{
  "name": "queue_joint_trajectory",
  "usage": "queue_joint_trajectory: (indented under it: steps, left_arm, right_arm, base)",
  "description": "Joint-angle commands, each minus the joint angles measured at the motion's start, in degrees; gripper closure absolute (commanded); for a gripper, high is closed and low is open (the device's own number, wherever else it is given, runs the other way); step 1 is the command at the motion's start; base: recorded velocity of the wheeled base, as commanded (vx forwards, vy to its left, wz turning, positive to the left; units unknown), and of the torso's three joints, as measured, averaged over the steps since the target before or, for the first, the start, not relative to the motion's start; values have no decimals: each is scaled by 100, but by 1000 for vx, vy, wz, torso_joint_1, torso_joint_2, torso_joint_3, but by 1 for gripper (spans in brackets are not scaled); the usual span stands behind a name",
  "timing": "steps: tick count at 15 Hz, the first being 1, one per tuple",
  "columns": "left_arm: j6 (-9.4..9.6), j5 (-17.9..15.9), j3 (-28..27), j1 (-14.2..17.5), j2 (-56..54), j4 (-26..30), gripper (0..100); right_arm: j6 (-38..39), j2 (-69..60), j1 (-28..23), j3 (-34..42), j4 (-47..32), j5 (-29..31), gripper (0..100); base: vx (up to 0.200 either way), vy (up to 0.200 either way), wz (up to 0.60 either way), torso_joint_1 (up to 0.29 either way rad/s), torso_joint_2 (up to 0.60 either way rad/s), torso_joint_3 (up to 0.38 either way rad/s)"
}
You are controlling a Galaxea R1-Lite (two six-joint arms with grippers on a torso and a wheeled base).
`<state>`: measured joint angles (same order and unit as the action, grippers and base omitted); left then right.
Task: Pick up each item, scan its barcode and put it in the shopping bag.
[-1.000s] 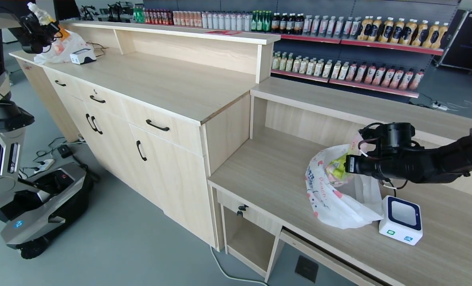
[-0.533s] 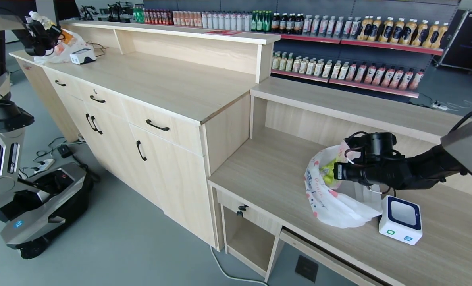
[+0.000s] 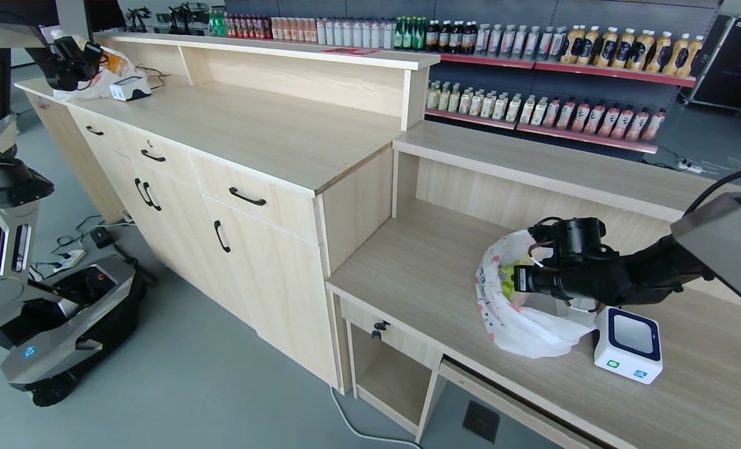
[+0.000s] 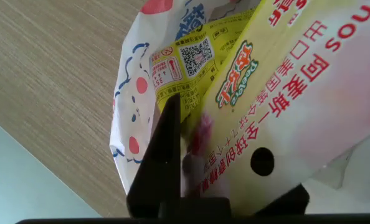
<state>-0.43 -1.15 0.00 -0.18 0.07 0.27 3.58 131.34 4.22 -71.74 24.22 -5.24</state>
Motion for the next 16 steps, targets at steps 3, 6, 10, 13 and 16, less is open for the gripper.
queue_joint_trajectory:
  steps: [3, 6, 10, 13, 16]
  left_arm:
    - [-1, 0, 0, 1, 1, 0, 0]
    - [-1, 0, 0, 1, 1, 0, 0]
    - [-1, 0, 0, 1, 1, 0, 0]
    - [-1, 0, 0, 1, 1, 0, 0]
    - [-1, 0, 0, 1, 1, 0, 0]
  right_arm:
    - [-7, -144, -35, 2, 21, 6, 0]
    - [-297, -522, -176, 73, 65, 6, 0]
    - [-956, -1286, -422, 398, 65, 6, 0]
    - [-1308, -2227, -562, 899, 4, 6, 0]
    - [-1782, -4275, -835, 2419, -120, 14, 0]
  base:
    - [0, 0, 0, 0, 0, 0]
    - [0, 0, 0, 0, 0, 0]
    - [0, 0, 0, 0, 0, 0]
    - [0, 0, 0, 0, 0, 0]
    - [0, 0, 0, 0, 0, 0]
